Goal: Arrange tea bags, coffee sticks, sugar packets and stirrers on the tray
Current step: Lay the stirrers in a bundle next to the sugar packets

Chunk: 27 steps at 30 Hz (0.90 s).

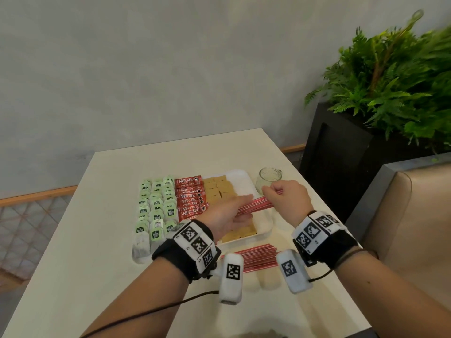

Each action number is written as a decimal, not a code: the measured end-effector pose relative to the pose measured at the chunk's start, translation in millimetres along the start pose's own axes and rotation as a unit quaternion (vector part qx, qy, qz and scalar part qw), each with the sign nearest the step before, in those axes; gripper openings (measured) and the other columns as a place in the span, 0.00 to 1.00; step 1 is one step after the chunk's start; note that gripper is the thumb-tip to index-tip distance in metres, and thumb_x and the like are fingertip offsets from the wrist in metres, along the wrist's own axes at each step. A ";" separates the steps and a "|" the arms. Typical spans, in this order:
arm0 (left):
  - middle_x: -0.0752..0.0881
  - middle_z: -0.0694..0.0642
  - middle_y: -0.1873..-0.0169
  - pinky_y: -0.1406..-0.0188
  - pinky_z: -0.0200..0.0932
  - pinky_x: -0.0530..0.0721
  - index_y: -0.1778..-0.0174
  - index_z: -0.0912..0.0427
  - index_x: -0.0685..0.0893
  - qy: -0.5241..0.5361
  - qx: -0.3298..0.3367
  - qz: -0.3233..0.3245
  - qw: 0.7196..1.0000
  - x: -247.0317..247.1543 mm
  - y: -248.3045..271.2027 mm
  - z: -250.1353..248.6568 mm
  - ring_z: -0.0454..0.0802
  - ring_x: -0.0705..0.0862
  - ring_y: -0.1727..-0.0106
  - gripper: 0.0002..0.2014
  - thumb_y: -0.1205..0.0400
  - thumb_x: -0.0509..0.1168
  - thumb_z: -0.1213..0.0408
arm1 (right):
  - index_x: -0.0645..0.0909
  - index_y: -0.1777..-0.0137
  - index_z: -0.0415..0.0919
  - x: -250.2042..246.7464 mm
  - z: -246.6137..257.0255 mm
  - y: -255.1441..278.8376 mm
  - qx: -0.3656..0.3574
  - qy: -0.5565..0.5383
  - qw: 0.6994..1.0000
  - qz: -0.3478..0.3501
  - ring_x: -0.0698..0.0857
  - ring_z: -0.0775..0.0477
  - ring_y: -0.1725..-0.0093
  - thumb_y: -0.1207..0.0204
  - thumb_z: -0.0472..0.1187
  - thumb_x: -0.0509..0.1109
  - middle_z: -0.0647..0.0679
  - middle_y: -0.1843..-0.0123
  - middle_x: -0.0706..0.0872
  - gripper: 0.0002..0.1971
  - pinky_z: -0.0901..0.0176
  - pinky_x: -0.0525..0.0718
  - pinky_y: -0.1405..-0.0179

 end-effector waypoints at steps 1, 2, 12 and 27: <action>0.87 0.55 0.44 0.38 0.48 0.84 0.40 0.58 0.84 -0.135 0.017 0.034 0.990 1.0 0.1 0.6 0.51 0.86 0.41 0.17 0.19 0.70 0.50 | 0.78 0.73 0.34 -1.7 -1.7 -3.7 -0.003 0.010 1.000 0.021 0.74 0.48 0.71 0.25 0.46 0.68 0.41 0.75 0.77 0.19 0.52 0.75 0.68; 0.88 0.53 0.49 0.41 0.46 0.83 0.45 0.57 0.85 -0.259 0.040 0.068 0.963 3.9 0.9 1.2 0.49 0.85 0.46 0.18 0.21 0.71 0.47 | 0.77 0.73 0.34 -2.5 -3.1 -7.2 -0.004 0.019 0.999 0.046 0.73 0.49 0.72 0.25 0.46 0.69 0.43 0.75 0.76 0.19 0.51 0.75 0.68; 0.72 0.49 0.80 0.76 0.41 0.78 0.67 0.56 0.78 -0.290 0.061 0.102 0.950 25.5 2.8 12.5 0.46 0.72 0.81 0.17 0.20 0.70 0.49 | 0.87 0.59 0.42 -6.8 6.9 -7.4 0.034 -0.037 0.990 0.134 0.80 0.52 0.77 0.20 0.61 0.61 0.53 0.74 0.84 0.24 0.58 0.79 0.68; 0.68 0.50 0.78 0.78 0.39 0.75 0.65 0.56 0.73 -0.190 0.033 0.097 0.977 25.2 1.3 15.9 0.45 0.68 0.80 0.16 0.17 0.68 0.54 | 0.71 0.23 0.56 -2.3 1.3 -10.1 0.024 -0.220 0.966 0.136 0.69 0.59 0.26 0.15 0.62 0.47 0.64 0.24 0.69 0.26 0.60 0.62 0.26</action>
Point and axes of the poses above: each hand's wrist, its own y-axis away from the middle knuckle, its own x-axis out of the palm, z = x × y, the point moved 6 cm from there along -y, towards the middle knuckle
